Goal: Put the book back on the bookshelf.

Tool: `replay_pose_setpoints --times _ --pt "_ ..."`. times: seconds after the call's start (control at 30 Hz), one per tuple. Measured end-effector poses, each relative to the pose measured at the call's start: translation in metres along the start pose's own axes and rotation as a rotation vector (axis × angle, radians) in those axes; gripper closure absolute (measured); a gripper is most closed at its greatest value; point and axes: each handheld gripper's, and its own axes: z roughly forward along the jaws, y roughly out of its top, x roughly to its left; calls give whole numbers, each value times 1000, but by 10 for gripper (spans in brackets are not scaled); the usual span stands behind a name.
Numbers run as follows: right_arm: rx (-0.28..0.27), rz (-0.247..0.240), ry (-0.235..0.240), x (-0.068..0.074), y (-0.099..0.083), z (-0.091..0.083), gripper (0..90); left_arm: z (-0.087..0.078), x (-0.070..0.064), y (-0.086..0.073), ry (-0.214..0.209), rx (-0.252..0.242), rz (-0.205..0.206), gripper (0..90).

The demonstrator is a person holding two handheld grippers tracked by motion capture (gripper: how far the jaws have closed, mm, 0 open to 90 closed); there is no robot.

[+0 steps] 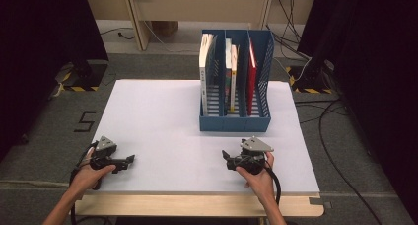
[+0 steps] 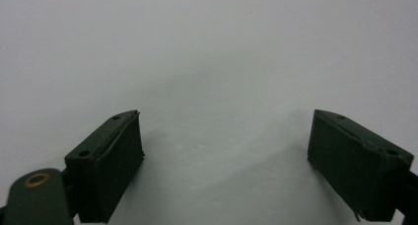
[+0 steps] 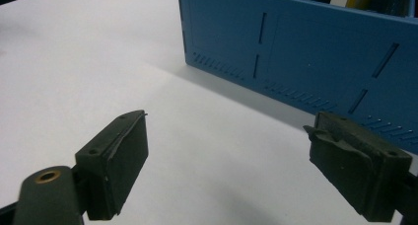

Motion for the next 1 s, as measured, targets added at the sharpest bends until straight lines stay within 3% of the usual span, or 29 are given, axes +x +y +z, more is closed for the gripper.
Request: replay_pose_setpoints --times 0.57,1.0 --pt "65 -7 28 5 -17 -5 158 0 0 0 -1 0 -1 125" --pt "101 -13 22 4 -28 -13 158 0 0 0 0 0 0 125"
